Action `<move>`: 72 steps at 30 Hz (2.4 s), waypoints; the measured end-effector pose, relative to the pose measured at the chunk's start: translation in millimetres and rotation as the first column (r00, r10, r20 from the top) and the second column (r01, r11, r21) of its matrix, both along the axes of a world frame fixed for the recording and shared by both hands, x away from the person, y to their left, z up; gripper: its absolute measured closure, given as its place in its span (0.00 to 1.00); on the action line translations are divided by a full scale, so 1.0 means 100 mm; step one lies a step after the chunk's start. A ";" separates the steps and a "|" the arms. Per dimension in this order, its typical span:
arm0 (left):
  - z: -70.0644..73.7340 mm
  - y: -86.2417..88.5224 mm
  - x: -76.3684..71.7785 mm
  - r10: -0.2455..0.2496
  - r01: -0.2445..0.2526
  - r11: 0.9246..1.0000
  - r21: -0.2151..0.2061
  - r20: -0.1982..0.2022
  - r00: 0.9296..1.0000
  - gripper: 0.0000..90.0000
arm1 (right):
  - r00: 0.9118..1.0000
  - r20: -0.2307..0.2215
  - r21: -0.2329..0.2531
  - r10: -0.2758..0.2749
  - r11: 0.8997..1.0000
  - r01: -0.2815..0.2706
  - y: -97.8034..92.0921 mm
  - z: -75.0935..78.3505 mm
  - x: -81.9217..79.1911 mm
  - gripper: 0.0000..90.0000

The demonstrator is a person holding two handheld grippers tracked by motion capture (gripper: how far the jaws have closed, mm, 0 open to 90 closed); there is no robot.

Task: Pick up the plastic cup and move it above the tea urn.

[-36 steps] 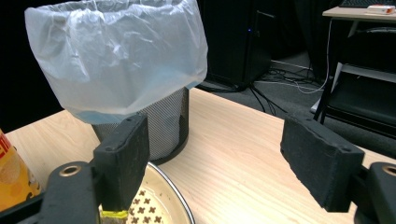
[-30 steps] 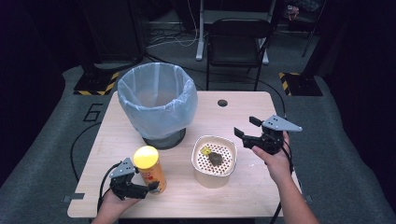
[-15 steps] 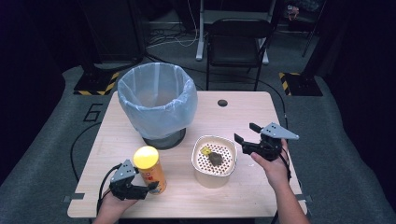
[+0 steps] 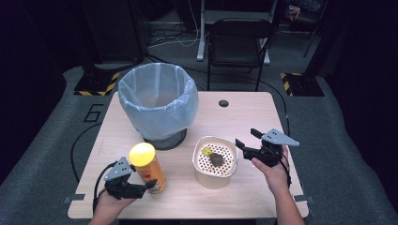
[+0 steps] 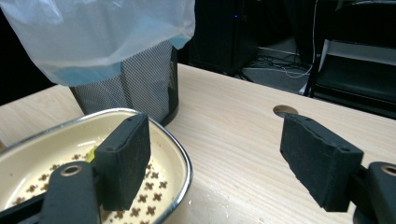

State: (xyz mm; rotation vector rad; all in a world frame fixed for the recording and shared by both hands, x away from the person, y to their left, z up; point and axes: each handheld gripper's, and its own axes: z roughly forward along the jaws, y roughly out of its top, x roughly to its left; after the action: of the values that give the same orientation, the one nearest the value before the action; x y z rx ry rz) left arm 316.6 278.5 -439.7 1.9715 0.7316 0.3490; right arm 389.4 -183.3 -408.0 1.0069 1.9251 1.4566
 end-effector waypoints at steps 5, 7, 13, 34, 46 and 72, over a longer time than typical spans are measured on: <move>0.38 0.04 0.02 0.003 -0.003 1.000 -0.017 0.009 1.000 0.27 | 1.000 -0.012 0.002 -0.013 1.000 0.013 -0.04 -0.05 -0.01 0.27; 0.57 0.05 0.03 0.003 -0.003 1.000 -0.022 0.011 1.000 0.27 | 1.000 -0.020 0.000 -0.015 1.000 0.015 -0.05 -0.07 -0.01 0.27; 1.01 0.06 0.10 0.000 0.000 1.000 -0.030 0.009 1.000 0.27 | 0.999 -0.039 0.018 -0.029 0.999 0.030 -0.09 -0.13 -0.02 0.27; 1.93 -0.16 0.28 -0.005 0.005 1.000 0.017 0.030 1.000 0.27 | 0.996 -0.060 0.018 -0.060 0.998 0.061 -0.23 -0.28 -0.03 0.27; 2.22 -0.23 0.46 -0.013 0.013 1.000 0.002 0.020 1.000 0.27 | 0.995 -0.065 0.026 -0.071 0.997 0.073 -0.26 -0.30 -0.03 0.27; 2.73 -0.34 1.09 0.076 -0.074 0.997 -0.036 0.056 0.996 0.27 | 0.994 -0.071 0.039 -0.084 0.995 0.087 -0.28 -0.31 -0.03 0.27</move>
State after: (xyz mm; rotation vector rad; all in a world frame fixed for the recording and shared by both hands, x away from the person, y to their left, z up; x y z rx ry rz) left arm 425.1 244.2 -166.3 1.8976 0.7716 0.4336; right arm 386.9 -211.8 -439.1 1.1586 1.8821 1.4365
